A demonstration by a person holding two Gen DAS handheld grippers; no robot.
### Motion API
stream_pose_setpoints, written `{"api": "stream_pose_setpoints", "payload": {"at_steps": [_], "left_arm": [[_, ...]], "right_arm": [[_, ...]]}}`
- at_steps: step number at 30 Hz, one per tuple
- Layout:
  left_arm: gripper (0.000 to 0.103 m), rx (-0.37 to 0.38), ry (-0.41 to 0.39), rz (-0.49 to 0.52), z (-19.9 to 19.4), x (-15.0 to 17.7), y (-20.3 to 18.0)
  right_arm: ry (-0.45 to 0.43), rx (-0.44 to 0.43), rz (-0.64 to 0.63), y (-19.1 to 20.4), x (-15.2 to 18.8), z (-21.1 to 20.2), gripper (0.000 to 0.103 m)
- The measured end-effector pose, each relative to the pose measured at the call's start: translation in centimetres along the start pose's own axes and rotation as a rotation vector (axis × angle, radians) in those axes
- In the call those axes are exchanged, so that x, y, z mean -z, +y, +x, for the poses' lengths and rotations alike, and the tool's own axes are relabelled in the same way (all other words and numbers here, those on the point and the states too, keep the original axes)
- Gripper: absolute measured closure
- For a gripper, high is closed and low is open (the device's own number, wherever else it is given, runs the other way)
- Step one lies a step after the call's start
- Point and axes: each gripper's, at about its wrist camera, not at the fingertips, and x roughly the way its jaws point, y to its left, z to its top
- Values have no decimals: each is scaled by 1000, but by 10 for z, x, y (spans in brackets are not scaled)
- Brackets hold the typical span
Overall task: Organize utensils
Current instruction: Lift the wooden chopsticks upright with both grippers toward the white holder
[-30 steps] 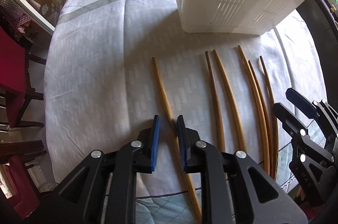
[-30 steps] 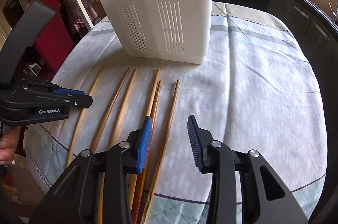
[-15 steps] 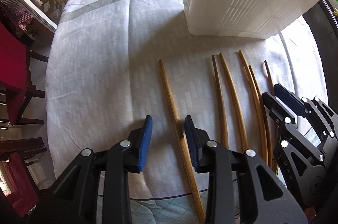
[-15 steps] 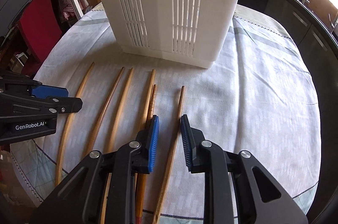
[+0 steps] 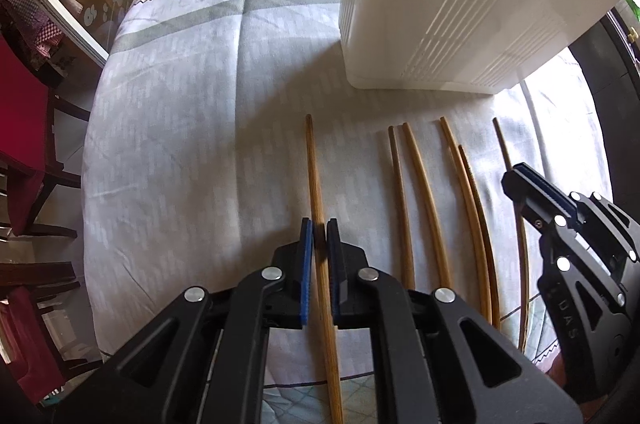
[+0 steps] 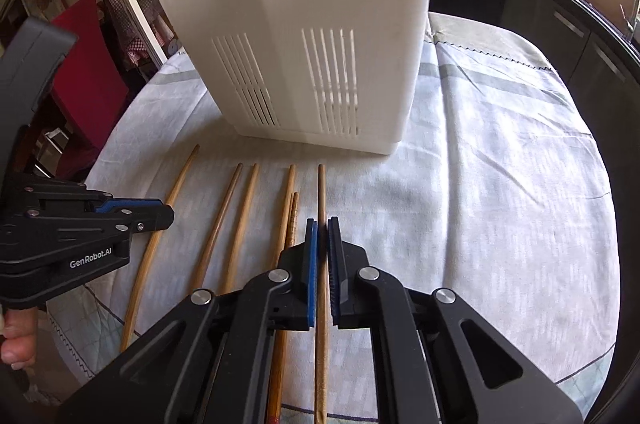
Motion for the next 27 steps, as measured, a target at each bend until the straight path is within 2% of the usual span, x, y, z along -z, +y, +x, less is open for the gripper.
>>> {"api": "stream_pose_setpoints", "payload": {"at_steps": [13, 21, 27], "left_arm": [[96, 36, -241, 5, -92, 24, 4], [97, 29, -363, 19, -138, 43, -3], [97, 32, -397, 26, -152, 53, -3]], "right_arm": [[-258, -82, 29, -16, -8, -108, 97], [-350, -93, 9, -16, 12, -163, 97], [-364, -86, -4, -10, 22, -172, 97]]}}
